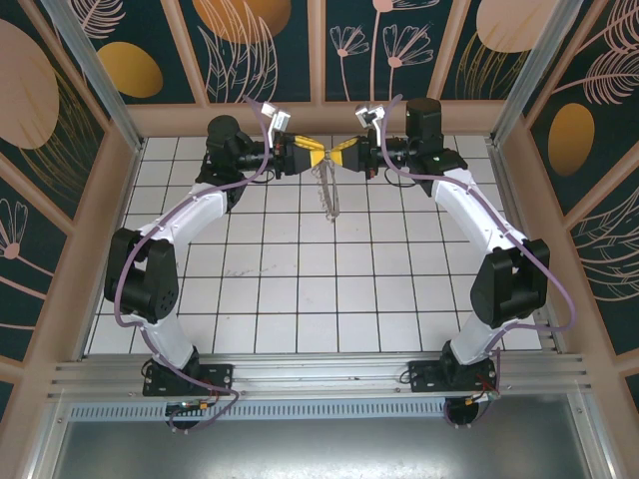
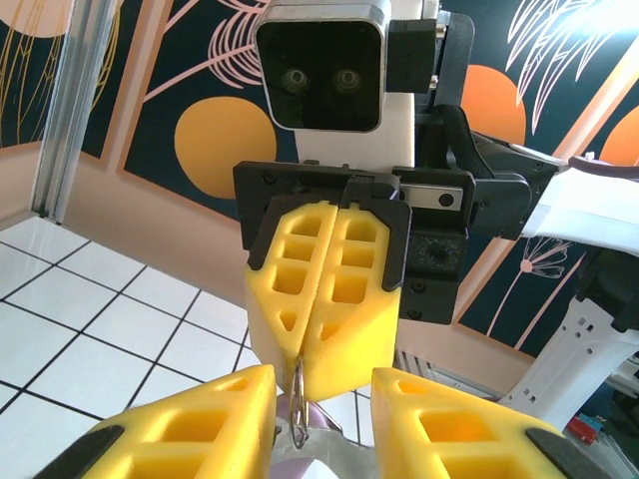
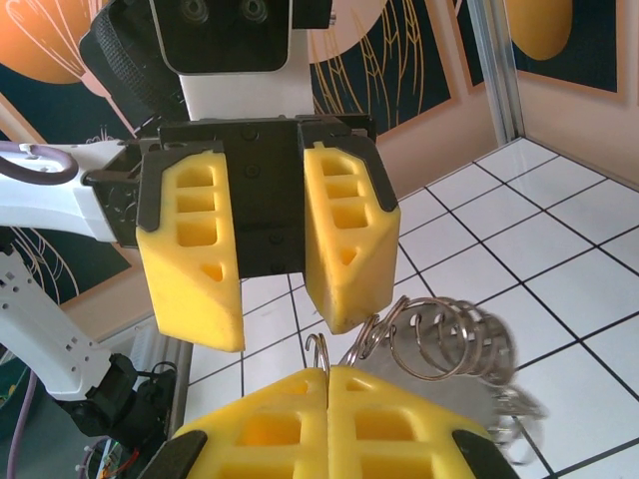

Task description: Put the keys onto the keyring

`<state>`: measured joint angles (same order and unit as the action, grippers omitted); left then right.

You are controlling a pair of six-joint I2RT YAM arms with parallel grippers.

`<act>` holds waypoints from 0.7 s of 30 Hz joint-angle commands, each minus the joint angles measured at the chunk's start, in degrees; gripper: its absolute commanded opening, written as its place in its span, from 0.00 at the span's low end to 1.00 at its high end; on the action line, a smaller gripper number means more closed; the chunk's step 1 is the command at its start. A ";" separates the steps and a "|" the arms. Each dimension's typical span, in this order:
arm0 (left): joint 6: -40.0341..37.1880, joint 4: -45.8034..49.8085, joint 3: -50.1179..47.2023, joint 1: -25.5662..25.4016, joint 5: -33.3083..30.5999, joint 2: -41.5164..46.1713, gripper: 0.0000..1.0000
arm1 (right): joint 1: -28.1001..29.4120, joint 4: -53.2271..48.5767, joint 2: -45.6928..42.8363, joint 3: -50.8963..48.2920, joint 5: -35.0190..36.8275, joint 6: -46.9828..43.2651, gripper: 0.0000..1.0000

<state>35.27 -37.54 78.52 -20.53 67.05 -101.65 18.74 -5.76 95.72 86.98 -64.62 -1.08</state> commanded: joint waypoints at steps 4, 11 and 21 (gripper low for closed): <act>1.09 -3.15 0.47 -0.78 0.63 -1.26 0.30 | 0.43 2.64 -2.35 0.85 -2.18 0.12 0.00; 1.35 -3.07 1.97 -1.76 0.54 -2.66 0.30 | 0.48 2.77 -2.28 0.74 -2.18 0.03 0.00; 1.45 -3.77 2.36 -2.40 -0.19 -3.07 0.23 | 0.42 0.95 -2.38 0.69 -1.65 -1.49 0.00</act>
<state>36.32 -38.54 79.40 -22.31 66.89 -104.16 18.74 -5.82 95.72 86.98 -64.55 -1.17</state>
